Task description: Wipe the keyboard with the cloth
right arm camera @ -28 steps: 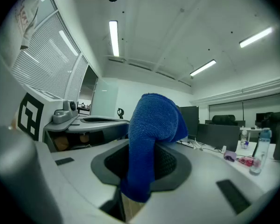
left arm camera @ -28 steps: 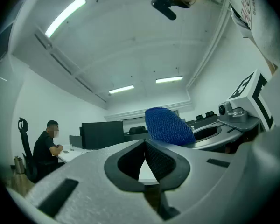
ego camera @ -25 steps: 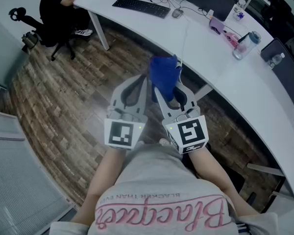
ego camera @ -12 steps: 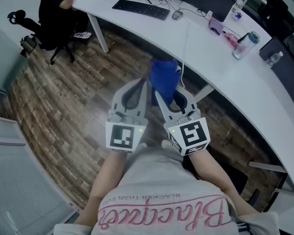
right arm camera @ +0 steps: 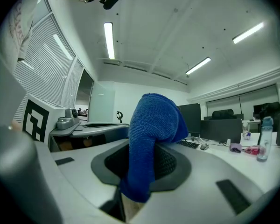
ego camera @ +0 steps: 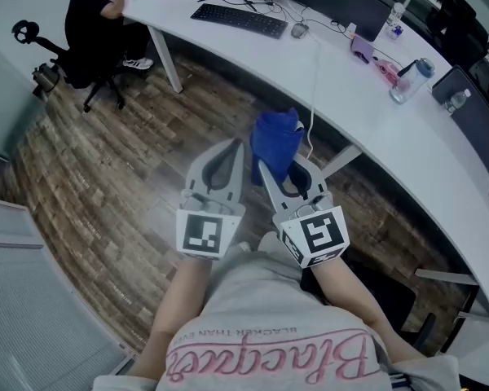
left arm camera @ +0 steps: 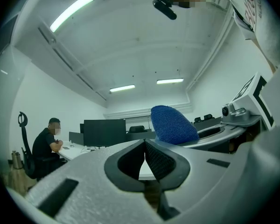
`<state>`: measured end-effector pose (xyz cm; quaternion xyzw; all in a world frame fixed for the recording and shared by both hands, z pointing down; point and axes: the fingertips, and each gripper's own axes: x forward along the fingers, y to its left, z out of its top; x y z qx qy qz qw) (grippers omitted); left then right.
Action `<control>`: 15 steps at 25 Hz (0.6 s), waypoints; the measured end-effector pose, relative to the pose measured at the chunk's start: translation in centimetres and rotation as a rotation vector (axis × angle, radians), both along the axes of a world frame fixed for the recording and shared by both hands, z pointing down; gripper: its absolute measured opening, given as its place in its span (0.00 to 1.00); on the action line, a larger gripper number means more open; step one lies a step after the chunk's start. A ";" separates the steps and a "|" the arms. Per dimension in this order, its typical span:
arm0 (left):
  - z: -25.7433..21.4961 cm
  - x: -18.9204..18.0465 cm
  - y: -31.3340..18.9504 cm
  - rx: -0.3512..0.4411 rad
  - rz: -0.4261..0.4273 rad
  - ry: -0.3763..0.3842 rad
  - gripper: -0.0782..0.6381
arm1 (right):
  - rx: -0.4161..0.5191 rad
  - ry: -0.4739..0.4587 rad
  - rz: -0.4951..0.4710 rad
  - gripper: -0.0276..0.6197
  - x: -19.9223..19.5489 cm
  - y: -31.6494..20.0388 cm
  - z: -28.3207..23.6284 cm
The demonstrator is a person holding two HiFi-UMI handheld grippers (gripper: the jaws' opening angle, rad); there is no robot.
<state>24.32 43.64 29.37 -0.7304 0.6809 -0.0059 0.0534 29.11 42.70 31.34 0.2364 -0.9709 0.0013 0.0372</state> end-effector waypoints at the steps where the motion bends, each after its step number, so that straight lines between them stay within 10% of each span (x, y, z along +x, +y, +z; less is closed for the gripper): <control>1: 0.0 -0.3 0.2 0.001 -0.002 0.003 0.12 | 0.000 -0.001 0.000 0.19 -0.2 0.1 0.0; 15: 0.6 -4.1 -2.3 -0.005 -0.022 0.017 0.12 | -0.015 0.009 -0.009 0.19 -3.7 -2.6 0.9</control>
